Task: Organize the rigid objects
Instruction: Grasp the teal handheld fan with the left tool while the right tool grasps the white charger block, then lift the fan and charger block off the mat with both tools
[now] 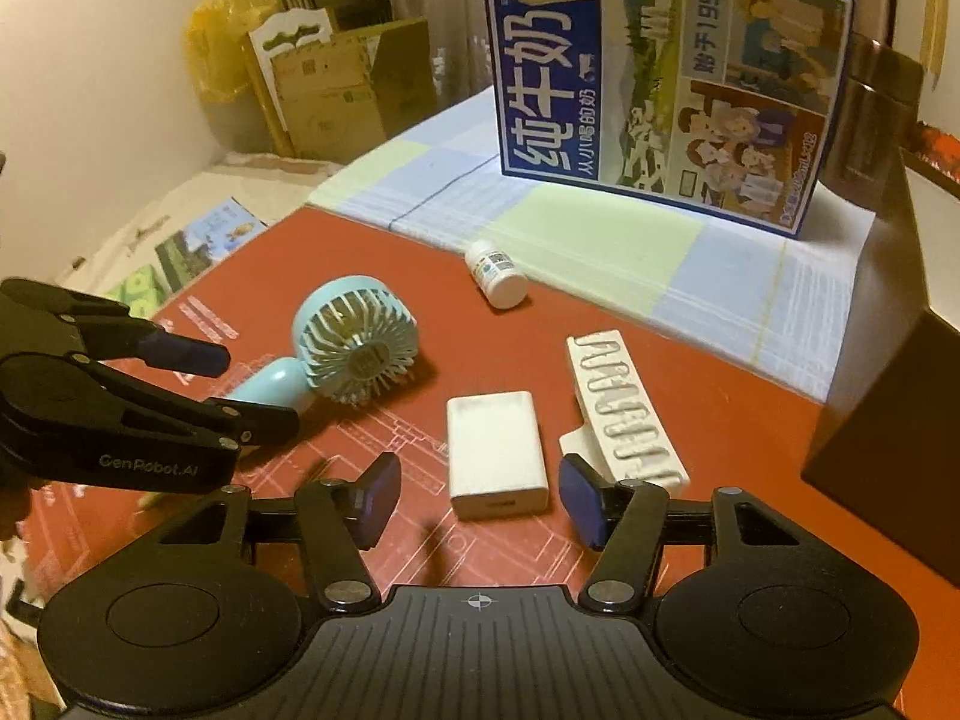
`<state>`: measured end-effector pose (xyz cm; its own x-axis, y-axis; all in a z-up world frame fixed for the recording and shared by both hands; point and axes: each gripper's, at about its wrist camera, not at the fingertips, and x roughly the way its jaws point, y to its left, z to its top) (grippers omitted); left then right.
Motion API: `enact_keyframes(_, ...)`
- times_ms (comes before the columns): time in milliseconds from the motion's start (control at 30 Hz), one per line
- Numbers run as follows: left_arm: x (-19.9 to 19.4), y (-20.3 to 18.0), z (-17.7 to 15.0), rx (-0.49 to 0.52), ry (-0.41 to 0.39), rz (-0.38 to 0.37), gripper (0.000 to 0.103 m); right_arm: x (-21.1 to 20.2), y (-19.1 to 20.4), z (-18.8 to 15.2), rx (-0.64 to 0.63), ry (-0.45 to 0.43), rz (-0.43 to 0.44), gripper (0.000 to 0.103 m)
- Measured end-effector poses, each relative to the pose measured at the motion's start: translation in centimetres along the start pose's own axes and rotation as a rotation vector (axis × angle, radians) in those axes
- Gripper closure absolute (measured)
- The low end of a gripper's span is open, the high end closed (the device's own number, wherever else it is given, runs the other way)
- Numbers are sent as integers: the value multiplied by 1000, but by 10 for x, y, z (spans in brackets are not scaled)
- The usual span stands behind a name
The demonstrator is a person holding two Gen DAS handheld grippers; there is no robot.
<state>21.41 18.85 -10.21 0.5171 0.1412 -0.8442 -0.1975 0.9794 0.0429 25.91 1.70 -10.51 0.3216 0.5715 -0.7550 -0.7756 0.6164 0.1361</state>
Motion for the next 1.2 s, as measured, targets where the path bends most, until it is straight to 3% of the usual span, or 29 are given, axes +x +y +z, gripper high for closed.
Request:
enact_keyframes(200,12,-2,5,30,6,-18,51,18,6,0,-16,28,-39,47)
enact_keyframes(433,20,-1,9,47,2,-33,59,29,7,0,-3,36,-57,48)
enact_keyframes(467,21,-2,10,52,4,-33,64,30,6,0,-2,37,-59,49)
enact_keyframes(567,21,-4,8,61,5,-35,72,35,6,-1,-5,46,-66,62)
enact_keyframes(633,20,-5,6,59,3,-31,75,35,4,-2,5,46,-56,65)
enact_keyframes(1200,-6,-26,-29,1,34,14,75,6,4,-34,-53,56,-4,65)
